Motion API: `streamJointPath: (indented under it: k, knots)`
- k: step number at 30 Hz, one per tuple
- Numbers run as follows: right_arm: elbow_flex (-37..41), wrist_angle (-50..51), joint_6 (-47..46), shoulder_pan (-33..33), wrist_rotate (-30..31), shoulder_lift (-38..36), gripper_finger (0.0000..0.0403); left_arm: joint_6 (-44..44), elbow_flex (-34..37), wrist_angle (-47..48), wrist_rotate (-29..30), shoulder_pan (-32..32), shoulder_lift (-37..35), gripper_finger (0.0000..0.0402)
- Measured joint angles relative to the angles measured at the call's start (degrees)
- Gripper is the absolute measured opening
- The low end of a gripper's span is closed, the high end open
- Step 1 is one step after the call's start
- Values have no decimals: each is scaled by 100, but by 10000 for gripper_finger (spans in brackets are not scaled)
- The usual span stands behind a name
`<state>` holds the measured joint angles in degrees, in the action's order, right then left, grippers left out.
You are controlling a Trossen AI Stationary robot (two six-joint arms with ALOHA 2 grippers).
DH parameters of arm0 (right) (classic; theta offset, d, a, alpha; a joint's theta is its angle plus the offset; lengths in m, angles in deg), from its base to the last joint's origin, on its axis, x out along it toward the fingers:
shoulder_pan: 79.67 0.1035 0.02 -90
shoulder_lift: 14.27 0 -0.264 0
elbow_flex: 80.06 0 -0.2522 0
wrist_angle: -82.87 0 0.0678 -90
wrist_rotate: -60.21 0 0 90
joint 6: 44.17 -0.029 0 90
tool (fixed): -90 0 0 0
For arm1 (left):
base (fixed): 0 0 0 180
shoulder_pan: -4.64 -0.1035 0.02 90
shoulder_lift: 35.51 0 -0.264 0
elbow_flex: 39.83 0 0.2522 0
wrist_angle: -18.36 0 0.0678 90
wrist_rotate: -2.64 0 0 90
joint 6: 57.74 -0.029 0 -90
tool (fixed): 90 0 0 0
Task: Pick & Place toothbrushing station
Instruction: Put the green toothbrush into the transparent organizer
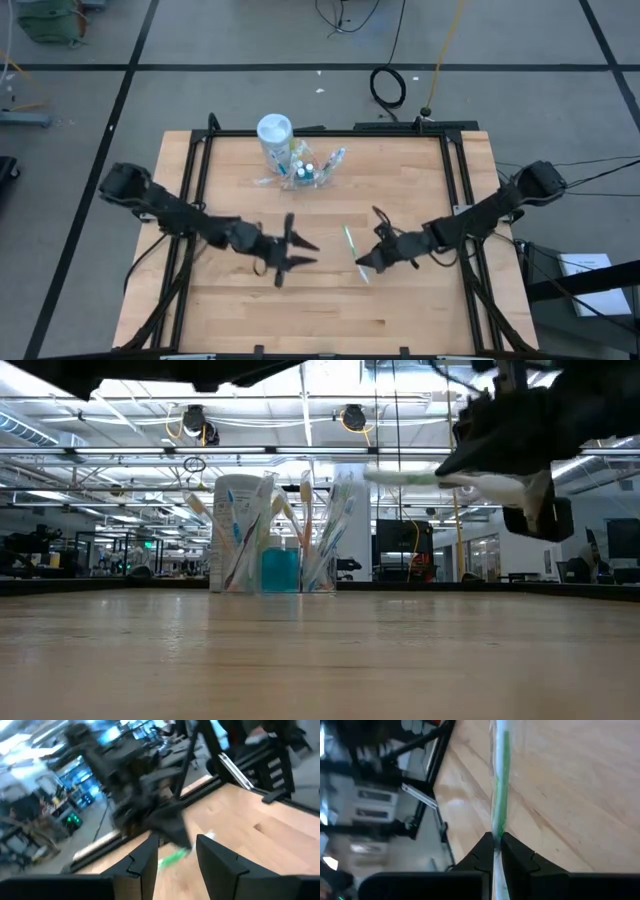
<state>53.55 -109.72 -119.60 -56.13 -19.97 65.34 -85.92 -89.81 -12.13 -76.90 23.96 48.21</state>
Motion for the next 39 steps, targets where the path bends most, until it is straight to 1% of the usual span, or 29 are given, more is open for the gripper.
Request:
streamJointPath:
  k: [2, 4, 6, 9, 11, 13, 15, 18, 21, 25, 28, 33, 37, 39]
  knots:
    - [142, -243, -453, -165, -239, 4, 16, -317, -371, 23, 18, 119, 431, 140]
    - [222, -413, -876, -233, -256, 2, 17, -666, -790, 171, 244, 196, 841, 141]
    - [257, -429, -1126, -264, -262, 2, 17, -1040, -1283, 477, 755, 231, 1266, 141]
    - [263, -506, -1185, -259, -263, 2, 17, -1392, -2091, 1408, 1690, 194, 1815, 141]
    - [259, -639, -1083, -252, -366, 0, 17, -1280, -2613, 2218, 1954, 133, 2108, 146]
    - [259, -647, -1040, -250, -529, 0, 17, -1053, -3075, 2860, 1863, 62, 2378, 156]
    - [261, -674, -1019, -246, -565, 0, 17, -1086, -3442, 3296, 1673, 21, 2618, 169]
    - [259, -686, -936, -246, -617, 0, 17, -1532, -3765, 3371, 1568, 21, 2920, 189]
    - [261, -731, -828, -246, -878, 2, 17, -1966, -3898, 3368, 1571, 27, 3110, 206]
    - [256, -815, -691, -246, -1083, -2, 18, -2127, -3914, 3398, 1655, -37, 3246, 211]
    - [259, -894, -542, -246, -1164, 0, 18, -2187, -3915, 3379, 1675, -76, 3270, 188]
    - [256, -885, -541, -246, -1186, 2, 23, -2380, -3915, 3382, 1740, -71, 3270, 111]
    - [256, -897, -531, -246, -1156, -3, 39, -2473, -3915, 3409, 1886, -71, 3273, 54]
    - [254, -894, -531, -246, -1155, -7, 50, -2477, -3915, 3429, 1922, -57, 3287, 34]
